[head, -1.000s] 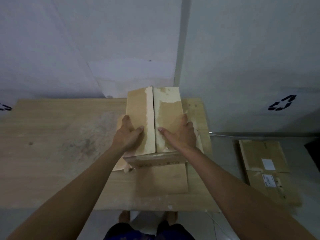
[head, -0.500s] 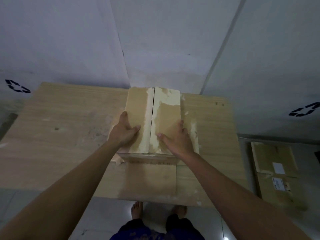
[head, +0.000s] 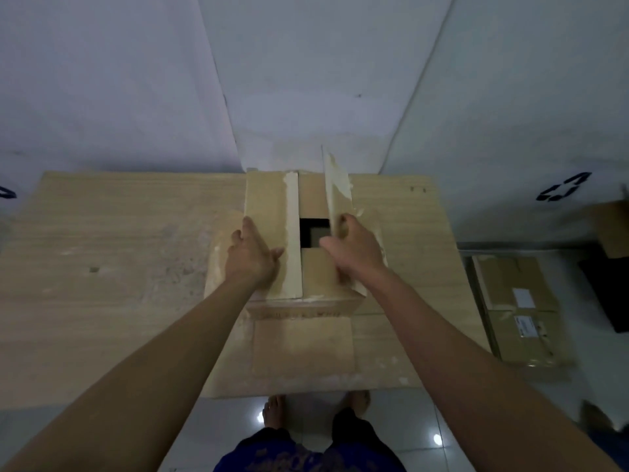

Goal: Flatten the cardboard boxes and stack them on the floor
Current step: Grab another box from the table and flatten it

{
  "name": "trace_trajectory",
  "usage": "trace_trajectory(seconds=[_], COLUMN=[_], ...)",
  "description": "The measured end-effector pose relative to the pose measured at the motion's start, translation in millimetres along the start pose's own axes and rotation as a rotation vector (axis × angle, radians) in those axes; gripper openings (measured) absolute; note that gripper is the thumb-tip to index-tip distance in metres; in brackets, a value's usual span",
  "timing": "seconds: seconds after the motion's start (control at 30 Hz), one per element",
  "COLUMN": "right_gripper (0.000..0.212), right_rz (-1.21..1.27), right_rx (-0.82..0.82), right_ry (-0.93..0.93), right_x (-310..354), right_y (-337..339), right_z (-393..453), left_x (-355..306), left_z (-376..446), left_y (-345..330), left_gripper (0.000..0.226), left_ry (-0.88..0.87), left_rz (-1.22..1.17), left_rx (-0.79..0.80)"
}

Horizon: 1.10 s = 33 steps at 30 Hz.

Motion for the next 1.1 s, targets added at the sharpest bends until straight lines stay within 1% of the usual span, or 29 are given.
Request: trace_trajectory(seconds=[0.03, 0.1, 0.13, 0.17, 0.2, 0.23, 0.27, 0.3, 0.33, 0.37, 0.4, 0.43, 0.47, 0.5, 0.57, 0.63, 0.7, 0.73, 0.8, 0.83, 0.87, 0.93, 0.97, 1.03, 1.07, 1.1], right_gripper=[0.056, 0.041, 0.032, 0.030, 0.041, 0.063, 0.086, 0.098, 0.094, 0.080, 0.067, 0.062, 0.064, 0.069, 0.076, 0.079, 0.082, 0.084, 0.087, 0.085, 0.083, 0.078, 0.077, 0.074, 0.070, 0.062], right_rz=[0.070, 0.105, 0.056, -0.041, -0.172, -0.307, -0.404, -0.463, -0.499, -0.503, -0.464, -0.386, -0.299, -0.237, -0.216, -0.231, -0.273, -0.350, -0.560, -0.617, -0.630, -0.597, -0.575, -0.538, -0.537, -0.536], right_rx=[-0.032, -0.107, -0.130, -0.148, -0.159, -0.166, -0.194, -0.238, -0.252, -0.221, -0.147, -0.050, 0.054, 0.125, 0.182, 0.202, 0.194, 0.160, 0.060, 0.027, 0.029, 0.126, 0.184, 0.221, 0.188, 0.113], right_ry=[-0.020, -0.078, -0.108, -0.136, -0.166, -0.192, -0.193, -0.140, -0.055, 0.034, 0.098, 0.126, 0.116, 0.107, 0.099, 0.072, 0.050, 0.058, 0.162, 0.243, 0.319, 0.395, 0.394, 0.374, 0.386, 0.426], right_x=[-4.6, -25.5, -37.1, -45.9, -56.3, -67.1, -75.2, -79.1, -78.5, -77.4, -76.5, -75.4, -75.7, -76.0, -74.5, -72.3, -66.7, -61.9, -47.7, -38.9, -29.3, -13.7, -8.0, 2.4, 8.8, 16.9], right_y=[16.6, 46.1, 56.9, 64.1, 66.9, 65.2, 61.2, 55.6, 47.0, 34.9, 20.7, 7.1, -5.4, -14.5, -20.7, -17.9, -12.4, -11.0, -14.3, -19.5, -26.0, -40.7, -47.7, -53.3, -52.2, -47.9], right_z=[2.7, 11.4, 14.1, 13.8, 13.9, 14.2, 14.5, 14.2, 12.7, 12.8, 12.6, 10.6, 8.3, 7.2, 10.1, 17.2, 24.9, 27.6, 29.0, 28.0, 25.6, 19.9, 18.3, 15.7, 14.4, 12.6], left_x=[-3.6, -12.2, -17.0, -21.6, -25.4, -28.3, -30.6, -31.3, -31.4, -31.7, -32.0, -32.7, -33.5, -33.8, -32.4, -30.9, -25.3, -21.9, -16.1, -12.9, -11.4, -7.8, -5.4, 3.3, 9.2, 13.9], left_z=[1.2, 1.7, 1.3, 0.7, 0.0, -1.2, -2.5, -3.9, -5.0, -5.7, -5.8, -5.3, -5.2, -4.1, -2.1, -2.8, -4.5, -6.8, -11.8, -14.5, -18.8, -24.0, -25.1, -20.7, -17.1, -13.9], left_y=[0.5, -0.5, -1.9, -4.2, -7.1, -10.6, -14.8, -19.3, -23.9, -26.5, -27.5, -27.2, -25.4, -24.0, -19.0, -7.0, 10.8, 19.9, 38.8, 48.8, 58.5, 78.1, 87.3, 101.5, 107.2, 111.7], left_gripper=[0.079, 0.072, 0.073, 0.077, 0.086, 0.100, 0.116, 0.130, 0.141, 0.146, 0.147, 0.145, 0.142, 0.139, 0.132, 0.119, 0.099, 0.091, 0.074, 0.062, 0.049, 0.032, 0.030, 0.037, 0.044, 0.055], left_ry=[-0.016, -0.056, -0.062, -0.047, -0.020, 0.011, 0.038, 0.059, 0.068, 0.068, 0.065, 0.065, 0.071, 0.072, 0.050, 0.001, -0.031, -0.023, -0.024, -0.030, -0.046, -0.102, -0.136, -0.178, -0.197, -0.224], left_rz=[0.049, 0.159, 0.193, 0.209, 0.217, 0.221, 0.222, 0.226, 0.238, 0.254, 0.267, 0.271, 0.260, 0.243, 0.180, 0.067, -0.165, -0.299, -0.521, -0.585, -0.630, -0.602, -0.529, -0.349, -0.274, -0.206], left_rx=[-0.010, -0.010, -0.002, 0.013, 0.034, 0.064, 0.096, 0.125, 0.142, 0.140, 0.128, 0.111, 0.100, 0.097, 0.096, 0.103, 0.128, 0.162, 0.201, 0.198, 0.185, 0.103, 0.045, -0.064, -0.112, -0.154])
Point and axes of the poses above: each hand's wrist, its own z-axis towards the middle knuckle, its own y-axis out of the back of the hand, x = y × z, the point moved 5 cm from there along z, towards the middle knuckle, and after that the axes turned 6 degrees about -z, right-handed, at the moved point
